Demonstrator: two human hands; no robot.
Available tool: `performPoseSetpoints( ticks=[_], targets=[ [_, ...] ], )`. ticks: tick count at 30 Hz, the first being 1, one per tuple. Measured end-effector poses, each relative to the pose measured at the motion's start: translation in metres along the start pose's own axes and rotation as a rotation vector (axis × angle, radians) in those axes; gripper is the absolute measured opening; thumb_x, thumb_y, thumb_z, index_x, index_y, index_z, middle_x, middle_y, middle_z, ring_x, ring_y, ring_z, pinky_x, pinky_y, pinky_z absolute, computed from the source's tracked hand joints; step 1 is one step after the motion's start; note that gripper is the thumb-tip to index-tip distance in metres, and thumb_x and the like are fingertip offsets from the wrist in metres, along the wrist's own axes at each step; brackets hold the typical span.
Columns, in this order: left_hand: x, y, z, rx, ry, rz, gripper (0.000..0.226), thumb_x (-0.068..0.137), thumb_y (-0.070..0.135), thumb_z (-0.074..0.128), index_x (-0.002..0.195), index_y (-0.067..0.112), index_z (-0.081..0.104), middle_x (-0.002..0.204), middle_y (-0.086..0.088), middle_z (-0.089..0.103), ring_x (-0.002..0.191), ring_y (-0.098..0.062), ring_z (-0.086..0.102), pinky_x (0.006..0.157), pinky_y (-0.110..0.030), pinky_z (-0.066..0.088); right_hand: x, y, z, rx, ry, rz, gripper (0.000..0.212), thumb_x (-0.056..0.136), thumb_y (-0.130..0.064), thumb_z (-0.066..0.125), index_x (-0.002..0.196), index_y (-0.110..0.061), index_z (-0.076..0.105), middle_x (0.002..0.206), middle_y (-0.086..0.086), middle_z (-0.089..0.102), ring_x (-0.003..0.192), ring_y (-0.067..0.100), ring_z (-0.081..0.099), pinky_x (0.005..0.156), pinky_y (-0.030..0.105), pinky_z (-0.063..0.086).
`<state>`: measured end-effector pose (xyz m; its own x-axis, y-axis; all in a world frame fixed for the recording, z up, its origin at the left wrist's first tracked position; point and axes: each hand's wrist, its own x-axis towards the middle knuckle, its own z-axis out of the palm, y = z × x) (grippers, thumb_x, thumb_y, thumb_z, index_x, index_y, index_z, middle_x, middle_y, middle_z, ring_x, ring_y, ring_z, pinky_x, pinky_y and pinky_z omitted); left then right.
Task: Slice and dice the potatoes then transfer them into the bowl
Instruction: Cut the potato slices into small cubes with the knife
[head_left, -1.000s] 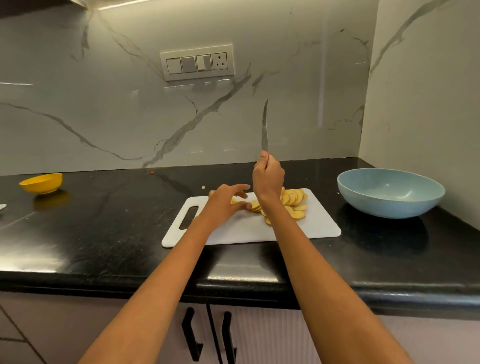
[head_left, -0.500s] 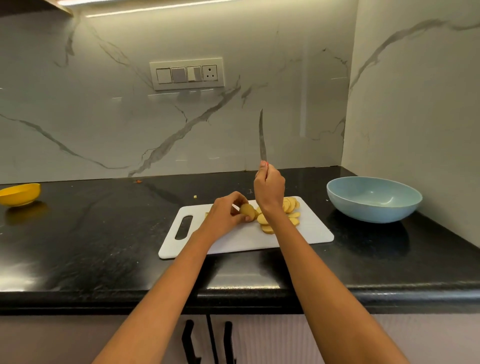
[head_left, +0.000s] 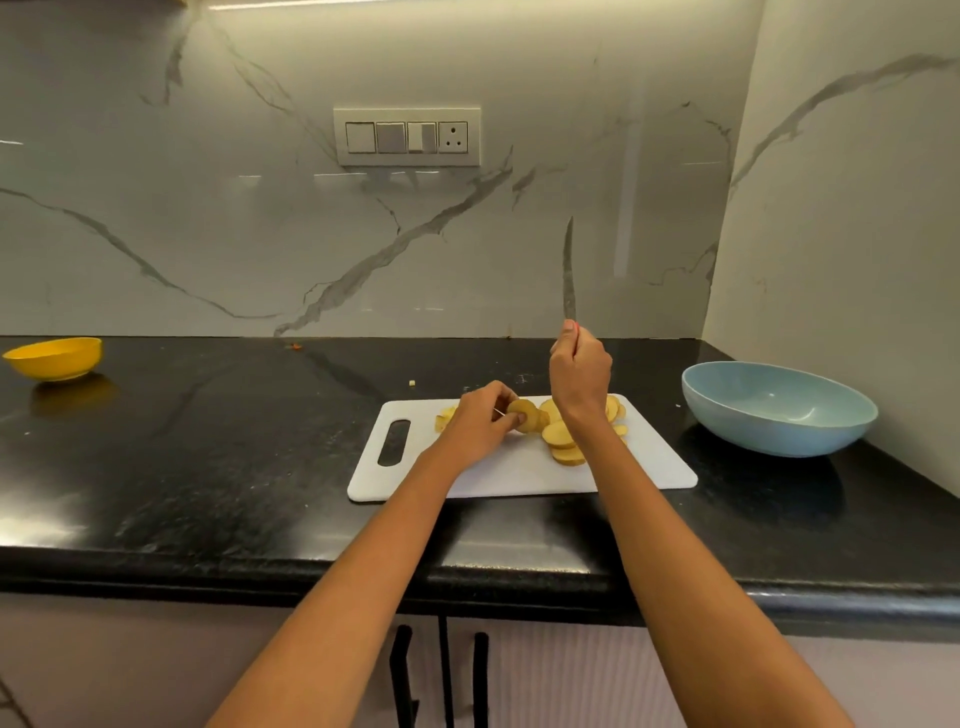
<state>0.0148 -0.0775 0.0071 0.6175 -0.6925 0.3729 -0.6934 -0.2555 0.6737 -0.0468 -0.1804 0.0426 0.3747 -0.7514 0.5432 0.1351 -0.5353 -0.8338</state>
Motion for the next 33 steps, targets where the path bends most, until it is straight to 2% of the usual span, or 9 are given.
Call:
performPoseSetpoints(
  ticks=[9, 14, 17, 20, 22, 24, 26, 29, 33],
  targets=[
    [0.007, 0.001, 0.0, -0.103, 0.078, -0.037, 0.011, 0.094, 0.013, 0.049, 0.103, 0.006, 0.047, 0.097, -0.012, 0.058, 0.081, -0.018, 0.057, 0.055, -0.007, 0.045, 0.003, 0.003, 0.004, -0.016, -0.006, 0.044, 0.035, 0.103, -0.025, 0.031, 0.079, -0.009, 0.052, 0.062, -0.006, 0.046, 0.058, 0.004, 0.045, 0.053, 0.012, 0.034],
    [0.004, 0.002, -0.006, -0.106, 0.148, -0.024, 0.011, 0.092, 0.018, 0.053, 0.099, 0.013, 0.047, 0.092, -0.005, 0.056, 0.084, -0.018, 0.056, 0.074, -0.027, 0.05, 0.001, 0.002, 0.003, -0.034, -0.026, 0.06, 0.035, 0.103, -0.026, 0.031, 0.081, -0.01, 0.052, 0.063, -0.006, 0.046, 0.058, 0.004, 0.045, 0.053, 0.014, 0.033],
    [-0.005, 0.005, -0.012, -0.16, 0.203, -0.022, 0.011, 0.09, 0.015, 0.056, 0.099, 0.011, 0.049, 0.087, -0.002, 0.056, 0.075, -0.011, 0.054, 0.059, -0.011, 0.049, -0.003, -0.001, 0.001, -0.028, -0.046, 0.069, 0.035, 0.103, -0.026, 0.031, 0.081, -0.009, 0.052, 0.063, -0.005, 0.046, 0.059, 0.004, 0.045, 0.053, 0.014, 0.034],
    [-0.022, 0.003, -0.016, -0.156, 0.192, -0.045, 0.015, 0.086, 0.012, 0.058, 0.098, 0.018, 0.052, 0.088, -0.005, 0.063, 0.077, -0.018, 0.058, 0.07, -0.028, 0.049, -0.015, -0.01, -0.002, -0.012, -0.075, 0.029, 0.034, 0.103, -0.024, 0.031, 0.08, -0.008, 0.051, 0.064, -0.004, 0.047, 0.059, 0.006, 0.045, 0.054, 0.017, 0.036],
    [-0.035, -0.001, -0.017, -0.016, 0.152, -0.055, 0.013, 0.084, 0.019, 0.058, 0.096, 0.022, 0.059, 0.081, 0.0, 0.064, 0.075, -0.016, 0.057, 0.072, -0.032, 0.045, -0.028, -0.016, -0.005, -0.038, -0.108, -0.027, 0.03, 0.103, -0.023, 0.032, 0.086, -0.008, 0.05, 0.066, -0.004, 0.048, 0.059, 0.008, 0.046, 0.056, 0.022, 0.038],
    [-0.048, -0.004, -0.017, 0.188, 0.114, -0.015, 0.019, 0.086, 0.029, 0.057, 0.103, 0.025, 0.064, 0.095, 0.005, 0.065, 0.091, -0.015, 0.057, 0.08, -0.03, 0.045, -0.044, -0.02, -0.01, -0.095, -0.161, -0.094, 0.024, 0.102, -0.022, 0.032, 0.095, -0.006, 0.049, 0.07, 0.0, 0.051, 0.061, 0.013, 0.049, 0.055, 0.028, 0.039],
    [-0.053, -0.008, -0.016, 0.264, 0.089, 0.022, 0.032, 0.089, 0.039, 0.055, 0.117, 0.023, 0.062, 0.113, 0.003, 0.064, 0.109, -0.018, 0.054, 0.092, -0.038, 0.044, -0.061, -0.023, -0.015, -0.228, -0.219, -0.137, 0.023, 0.102, -0.021, 0.031, 0.103, -0.005, 0.048, 0.074, 0.003, 0.054, 0.064, 0.017, 0.051, 0.055, 0.029, 0.037],
    [-0.057, -0.008, -0.017, 0.176, 0.074, -0.049, 0.05, 0.087, 0.043, 0.058, 0.129, 0.017, 0.053, 0.119, -0.001, 0.062, 0.115, -0.02, 0.052, 0.1, -0.043, 0.04, -0.082, -0.024, -0.026, -0.485, -0.28, -0.159, 0.025, 0.102, -0.022, 0.031, 0.106, -0.007, 0.05, 0.08, 0.004, 0.058, 0.07, 0.02, 0.053, 0.058, 0.027, 0.033],
    [-0.061, -0.008, -0.018, 0.094, 0.025, -0.08, 0.056, 0.08, 0.039, 0.069, 0.129, 0.017, 0.053, 0.122, 0.0, 0.061, 0.115, -0.016, 0.054, 0.102, -0.04, 0.04, -0.109, -0.026, -0.044, -0.655, -0.34, -0.104, 0.026, 0.101, -0.021, 0.034, 0.106, -0.01, 0.056, 0.095, 0.009, 0.065, 0.083, 0.023, 0.059, 0.063, 0.028, 0.037]
  ],
)
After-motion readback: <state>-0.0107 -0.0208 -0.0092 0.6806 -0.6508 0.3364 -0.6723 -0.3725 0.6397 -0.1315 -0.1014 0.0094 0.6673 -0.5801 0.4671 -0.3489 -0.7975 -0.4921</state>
